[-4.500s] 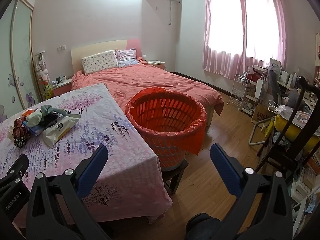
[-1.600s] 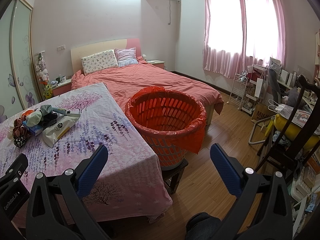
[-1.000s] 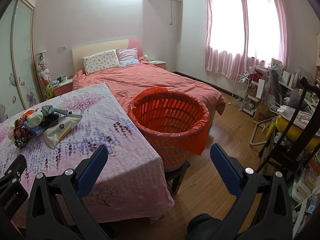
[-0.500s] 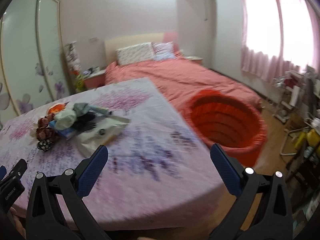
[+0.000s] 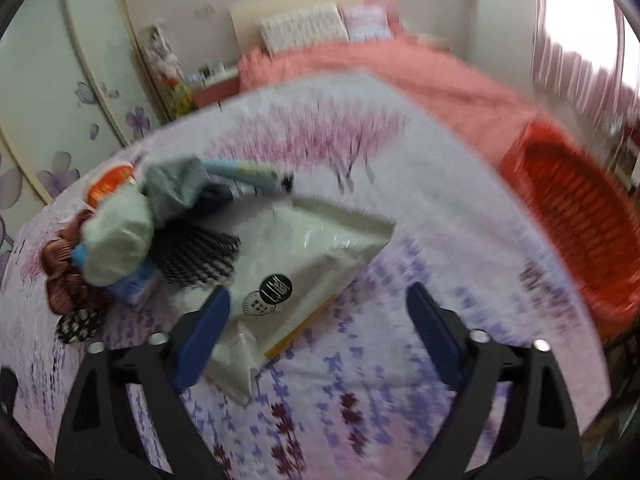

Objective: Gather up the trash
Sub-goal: 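Grasp the white snack wrapper bag with the right gripper, then lift the wrapper with the right gripper while the left gripper grasps the brown scrunchie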

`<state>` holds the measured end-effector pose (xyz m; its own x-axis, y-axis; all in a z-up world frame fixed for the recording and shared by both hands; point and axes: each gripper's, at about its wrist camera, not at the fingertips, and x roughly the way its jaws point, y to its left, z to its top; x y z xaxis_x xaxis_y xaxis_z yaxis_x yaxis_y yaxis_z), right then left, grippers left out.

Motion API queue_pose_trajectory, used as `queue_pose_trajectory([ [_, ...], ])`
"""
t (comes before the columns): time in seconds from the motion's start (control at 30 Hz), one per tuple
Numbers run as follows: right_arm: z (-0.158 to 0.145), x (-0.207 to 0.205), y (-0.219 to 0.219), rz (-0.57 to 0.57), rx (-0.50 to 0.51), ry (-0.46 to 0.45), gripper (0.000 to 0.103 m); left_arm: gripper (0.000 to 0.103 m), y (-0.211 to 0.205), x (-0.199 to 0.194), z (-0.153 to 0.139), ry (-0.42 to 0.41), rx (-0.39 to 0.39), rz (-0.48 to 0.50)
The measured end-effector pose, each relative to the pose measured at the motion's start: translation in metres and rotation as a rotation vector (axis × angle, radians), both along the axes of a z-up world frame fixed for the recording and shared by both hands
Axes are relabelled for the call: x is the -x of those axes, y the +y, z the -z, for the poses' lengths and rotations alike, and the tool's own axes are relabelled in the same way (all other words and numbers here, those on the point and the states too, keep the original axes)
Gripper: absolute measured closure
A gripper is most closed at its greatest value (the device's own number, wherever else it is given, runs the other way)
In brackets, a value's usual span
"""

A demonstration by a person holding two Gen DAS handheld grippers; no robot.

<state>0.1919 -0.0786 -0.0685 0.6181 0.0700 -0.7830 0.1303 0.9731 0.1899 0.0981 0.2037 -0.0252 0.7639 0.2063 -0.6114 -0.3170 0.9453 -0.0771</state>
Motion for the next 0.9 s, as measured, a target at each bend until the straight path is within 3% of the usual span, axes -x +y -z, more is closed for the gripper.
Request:
queue_pose_trajectory([
  [0.07, 0.007, -0.005, -0.005, 0.012, -0.06, 0.022, 0.025, 0.005, 0.002, -0.004, 0.005, 0.013, 0.01, 0.005],
  [0.1, 0.005, -0.005, -0.005, 0.018, -0.057, 0.008, 0.032, 0.005, 0.002, -0.006, 0.007, 0.016, 0.012, 0.008],
  [0.17, 0.004, -0.01, -0.004, 0.006, -0.063, 0.003, 0.038, 0.005, 0.001, -0.011, 0.01, 0.024, 0.01, 0.016],
  [0.4, 0.006, -0.026, 0.001, -0.034, -0.088, -0.029, 0.09, 0.005, -0.001, -0.029, 0.013, 0.028, 0.009, 0.028],
  [0.57, 0.002, -0.035, -0.01, -0.027, -0.073, -0.073, 0.098, 0.008, -0.003, -0.042, 0.012, 0.027, 0.022, 0.059],
  [0.73, -0.01, -0.045, -0.035, 0.086, -0.039, -0.114, 0.098, 0.017, -0.01, -0.056, 0.014, 0.038, 0.039, 0.103],
  [0.9, -0.01, -0.046, -0.044, 0.085, -0.013, -0.124, 0.098, 0.025, -0.018, -0.07, 0.011, 0.04, 0.067, 0.136],
])
